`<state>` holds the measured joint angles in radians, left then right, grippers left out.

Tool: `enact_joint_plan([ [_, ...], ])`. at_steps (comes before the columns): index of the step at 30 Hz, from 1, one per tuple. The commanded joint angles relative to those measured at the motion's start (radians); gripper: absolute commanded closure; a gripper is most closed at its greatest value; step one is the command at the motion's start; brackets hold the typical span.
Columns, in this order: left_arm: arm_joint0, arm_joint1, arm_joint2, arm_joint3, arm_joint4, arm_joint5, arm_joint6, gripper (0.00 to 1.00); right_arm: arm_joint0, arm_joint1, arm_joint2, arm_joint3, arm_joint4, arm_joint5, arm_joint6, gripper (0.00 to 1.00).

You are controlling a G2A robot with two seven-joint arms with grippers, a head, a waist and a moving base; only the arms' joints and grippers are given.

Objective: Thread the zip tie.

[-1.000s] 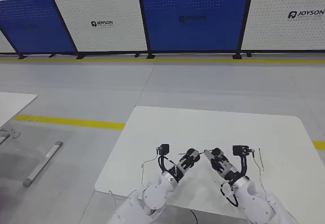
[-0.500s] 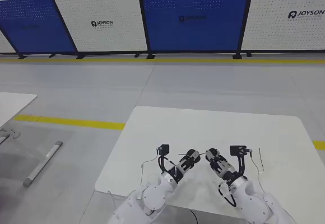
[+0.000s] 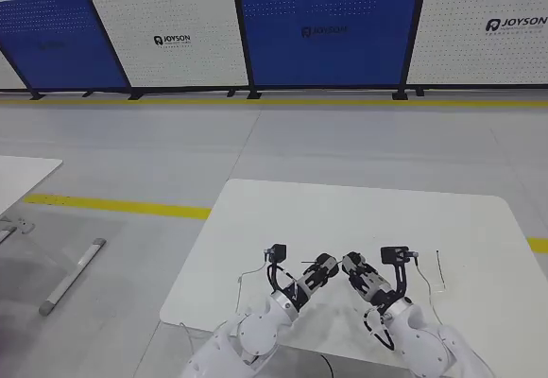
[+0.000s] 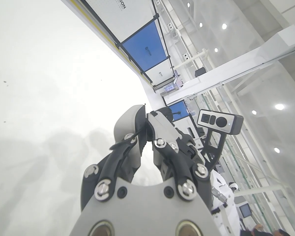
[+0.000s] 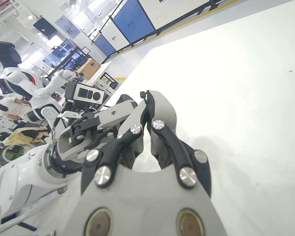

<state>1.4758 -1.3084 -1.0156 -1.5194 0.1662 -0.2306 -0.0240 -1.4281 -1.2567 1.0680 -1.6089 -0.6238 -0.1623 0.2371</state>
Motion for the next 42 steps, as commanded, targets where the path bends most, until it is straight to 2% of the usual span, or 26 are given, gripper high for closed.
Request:
enact_joint_plan([
  [1,0.001,0.000,-0.001,0.000,-0.001,0.000,0.006,1.00,-0.001,-0.001,0.001,0.000,0.003,-0.002,-0.006,1.00],
  [4,0.000,-0.001,-0.001,0.003,0.000,0.005,0.024,1.00,-0.007,0.000,0.008,-0.003,0.005,-0.004,-0.015,1.00],
  [6,-0.002,-0.001,0.001,0.005,0.002,0.007,0.032,0.94,-0.011,0.000,0.013,-0.005,0.006,-0.003,-0.020,1.00],
  [7,-0.002,-0.002,0.002,0.006,0.003,0.008,0.035,0.79,-0.013,0.001,0.016,-0.006,0.006,-0.003,-0.021,1.00],
  [8,-0.003,-0.002,0.003,0.007,0.004,0.008,0.039,0.69,-0.015,0.001,0.019,-0.007,0.007,-0.003,-0.022,1.00],
  [9,-0.004,-0.002,0.004,0.007,0.004,0.009,0.040,0.64,-0.017,0.001,0.021,-0.009,0.007,-0.003,-0.023,1.00],
  [10,-0.004,-0.002,0.004,0.007,0.004,0.009,0.042,0.48,-0.018,0.002,0.023,-0.009,0.007,-0.003,-0.023,1.00],
  [11,-0.005,-0.003,0.005,0.007,0.003,0.009,0.043,0.27,-0.020,0.002,0.026,-0.010,0.008,-0.004,-0.023,1.00],
  [13,-0.005,-0.004,0.007,0.007,-0.003,0.006,0.049,0.02,-0.022,0.002,0.028,-0.010,0.008,-0.004,-0.024,1.00],
  [16,-0.008,-0.005,0.009,0.010,-0.009,0.000,0.050,0.04,-0.022,0.002,0.031,-0.008,0.008,-0.002,-0.025,1.00],
  [19,-0.009,-0.005,0.010,0.011,-0.013,-0.003,0.052,0.13,-0.020,0.001,0.036,-0.003,0.011,0.003,-0.026,1.00],
  [20,-0.009,-0.005,0.010,0.011,-0.014,-0.003,0.053,0.22,-0.019,0.001,0.038,-0.001,0.012,0.004,-0.027,1.00],
  [22,-0.009,-0.005,0.008,0.009,-0.016,-0.003,0.054,0.47,-0.019,0.002,0.046,0.000,0.018,0.006,-0.031,1.00],
  [28,-0.017,-0.005,0.008,0.017,-0.018,0.008,0.053,0.61,-0.022,0.003,0.069,-0.008,0.034,0.007,-0.040,1.00],
  [33,-0.025,-0.007,0.013,0.023,-0.020,0.013,0.051,0.82,-0.026,0.003,0.075,-0.015,0.039,0.005,-0.038,1.00],
  [35,-0.028,-0.007,0.012,0.023,-0.021,0.015,0.050,0.95,-0.026,0.003,0.076,-0.015,0.040,0.005,-0.035,1.00],
  [37,-0.029,-0.007,0.012,0.023,-0.022,0.015,0.048,1.00,-0.025,0.003,0.076,-0.016,0.042,0.005,-0.033,1.00],
  [42,-0.031,-0.007,0.012,0.021,-0.023,0.016,0.043,1.00,-0.018,0.000,0.072,-0.015,0.048,0.009,-0.027,1.00],
])
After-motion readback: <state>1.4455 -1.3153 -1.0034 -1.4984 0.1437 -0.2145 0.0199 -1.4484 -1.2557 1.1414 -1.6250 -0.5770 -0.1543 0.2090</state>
